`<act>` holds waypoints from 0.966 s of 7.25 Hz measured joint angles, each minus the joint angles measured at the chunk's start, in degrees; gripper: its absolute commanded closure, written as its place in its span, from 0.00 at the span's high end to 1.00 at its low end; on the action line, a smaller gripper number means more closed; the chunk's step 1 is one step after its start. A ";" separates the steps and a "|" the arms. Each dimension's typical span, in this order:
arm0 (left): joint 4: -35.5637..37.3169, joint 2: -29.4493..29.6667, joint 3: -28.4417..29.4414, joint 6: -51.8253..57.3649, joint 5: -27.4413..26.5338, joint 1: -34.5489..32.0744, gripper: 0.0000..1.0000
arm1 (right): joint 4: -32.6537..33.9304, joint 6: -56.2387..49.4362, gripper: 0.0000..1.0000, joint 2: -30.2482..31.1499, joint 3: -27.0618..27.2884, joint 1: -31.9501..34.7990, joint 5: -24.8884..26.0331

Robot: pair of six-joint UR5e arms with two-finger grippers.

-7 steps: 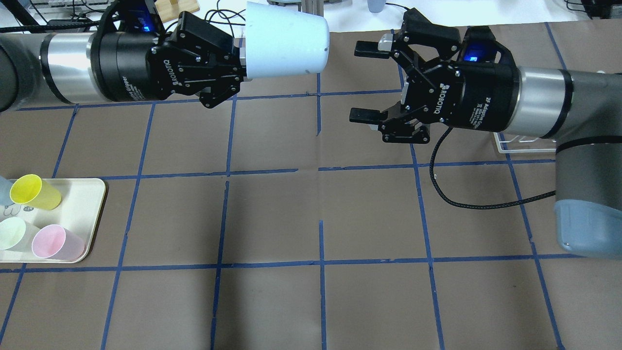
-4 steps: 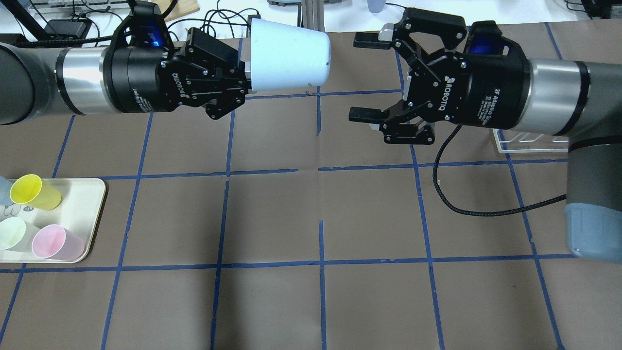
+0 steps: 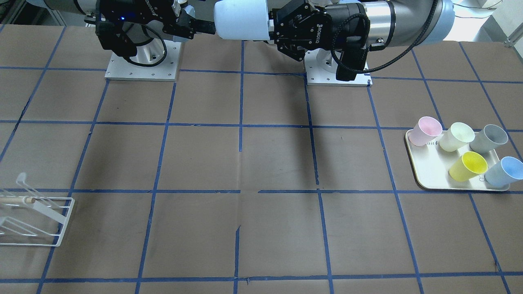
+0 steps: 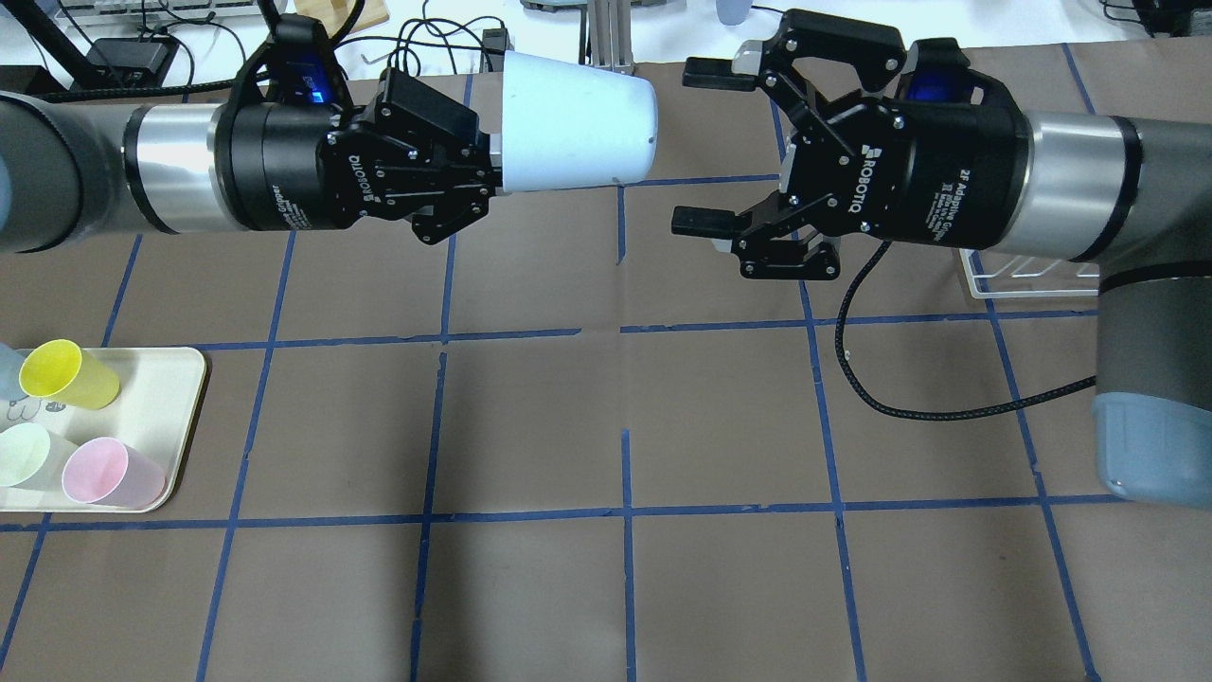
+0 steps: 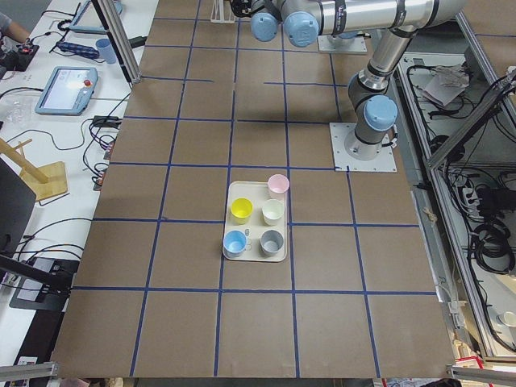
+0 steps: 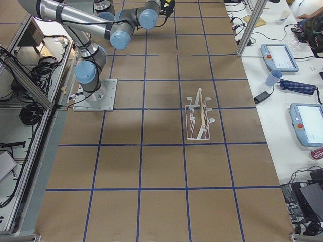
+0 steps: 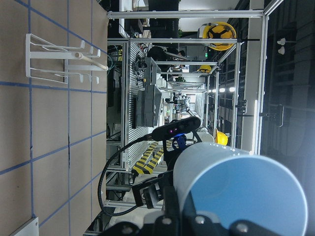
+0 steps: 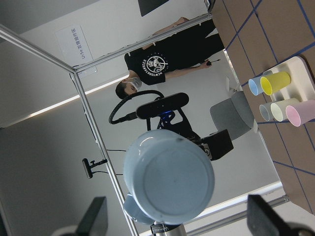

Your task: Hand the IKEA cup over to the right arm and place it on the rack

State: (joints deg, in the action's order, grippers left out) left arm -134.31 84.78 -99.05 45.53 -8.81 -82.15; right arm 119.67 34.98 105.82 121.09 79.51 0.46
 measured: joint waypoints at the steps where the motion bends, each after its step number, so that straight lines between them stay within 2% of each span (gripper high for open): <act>1: 0.01 0.02 -0.01 0.00 0.07 -0.15 0.00 | -0.15 0.05 0.96 -0.13 -0.36 0.05 -0.11; 4: 0.03 -0.04 -0.01 0.03 0.11 -0.96 0.00 | -0.03 -0.02 0.93 -0.94 -0.90 2.30 -1.00; 7: 1.67 0.29 0.04 -0.31 0.41 -2.53 0.00 | 0.19 -0.06 0.72 -1.86 -1.03 3.72 -1.33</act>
State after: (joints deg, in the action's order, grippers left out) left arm -132.64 85.07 -99.01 45.22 -8.40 -84.68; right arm 119.86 34.91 103.96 120.07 83.23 -0.87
